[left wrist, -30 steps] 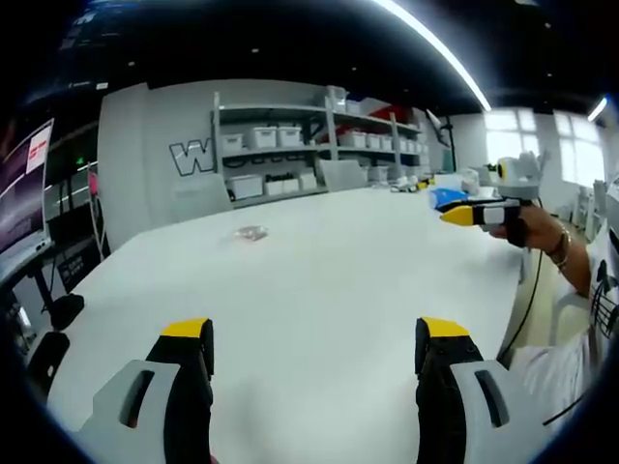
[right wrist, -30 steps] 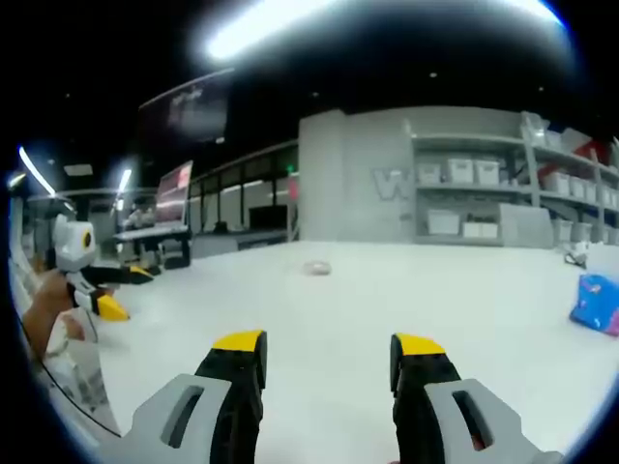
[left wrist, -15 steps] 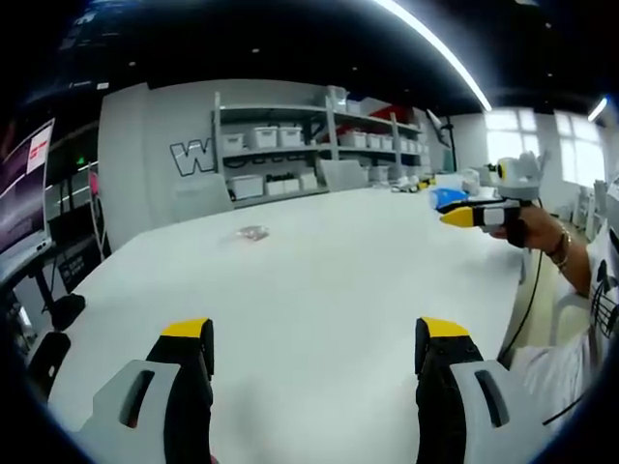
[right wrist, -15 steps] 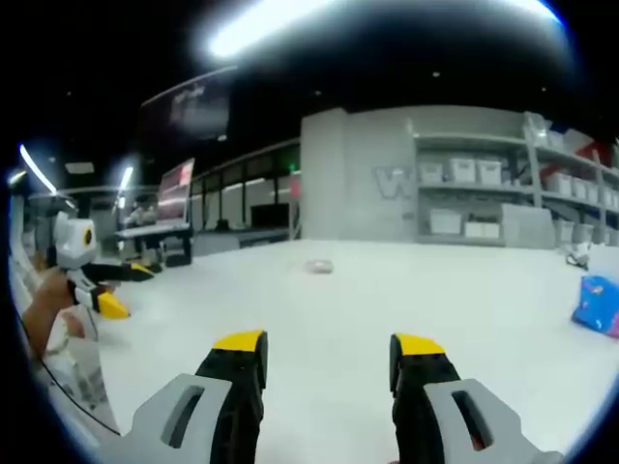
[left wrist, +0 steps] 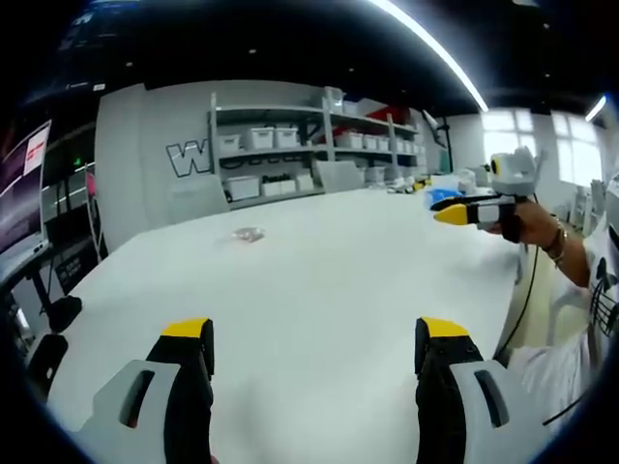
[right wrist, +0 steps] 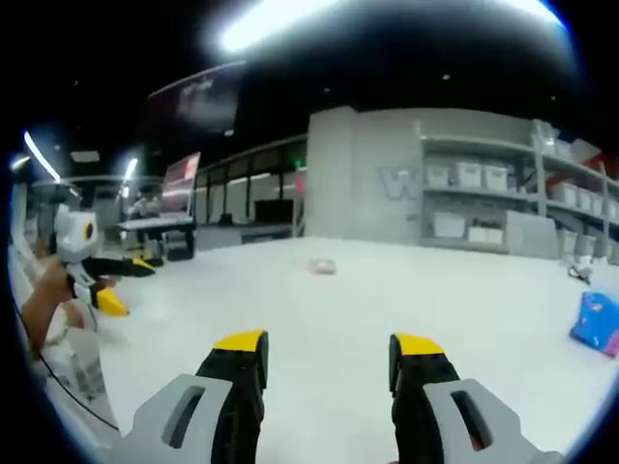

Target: Open the resealable bag by pulling the two sides of the seal apart until the entire bag opening is separated and visibly accessible.

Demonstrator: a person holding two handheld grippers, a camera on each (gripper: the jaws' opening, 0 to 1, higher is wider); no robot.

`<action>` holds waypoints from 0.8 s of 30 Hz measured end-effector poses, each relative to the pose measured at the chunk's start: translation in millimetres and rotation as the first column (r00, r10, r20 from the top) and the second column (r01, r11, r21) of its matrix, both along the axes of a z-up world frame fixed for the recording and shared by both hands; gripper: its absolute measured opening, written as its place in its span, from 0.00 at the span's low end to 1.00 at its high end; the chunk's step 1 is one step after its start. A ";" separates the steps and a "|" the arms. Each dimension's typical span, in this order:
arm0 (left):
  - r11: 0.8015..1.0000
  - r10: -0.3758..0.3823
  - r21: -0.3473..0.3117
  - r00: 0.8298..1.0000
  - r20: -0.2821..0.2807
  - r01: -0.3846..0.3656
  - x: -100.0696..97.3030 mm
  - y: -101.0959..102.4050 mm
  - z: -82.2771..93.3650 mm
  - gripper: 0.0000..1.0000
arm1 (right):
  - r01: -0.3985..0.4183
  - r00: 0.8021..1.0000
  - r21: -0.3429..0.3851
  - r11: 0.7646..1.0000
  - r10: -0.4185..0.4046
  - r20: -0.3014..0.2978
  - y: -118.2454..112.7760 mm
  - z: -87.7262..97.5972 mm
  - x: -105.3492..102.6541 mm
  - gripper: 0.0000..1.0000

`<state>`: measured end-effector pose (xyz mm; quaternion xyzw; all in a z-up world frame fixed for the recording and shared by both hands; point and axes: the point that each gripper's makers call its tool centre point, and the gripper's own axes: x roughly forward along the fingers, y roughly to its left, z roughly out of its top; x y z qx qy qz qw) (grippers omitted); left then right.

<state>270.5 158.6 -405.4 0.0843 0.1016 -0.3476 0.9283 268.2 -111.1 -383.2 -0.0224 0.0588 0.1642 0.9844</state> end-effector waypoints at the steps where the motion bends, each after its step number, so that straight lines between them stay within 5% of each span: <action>1: 1.000 0.001 0.000 1.000 0.001 -0.001 0.0 0.3 0.3 0.84 | -0.004 1.000 -0.002 1.000 0.004 -0.001 1.2 -0.1 0.7 0.49; 24: 1.000 0.003 -0.003 1.000 0.004 -0.003 -0.6 2.8 2.3 0.84 | -0.028 1.000 -0.024 0.999 0.028 -0.007 11.5 2.3 16.0 0.48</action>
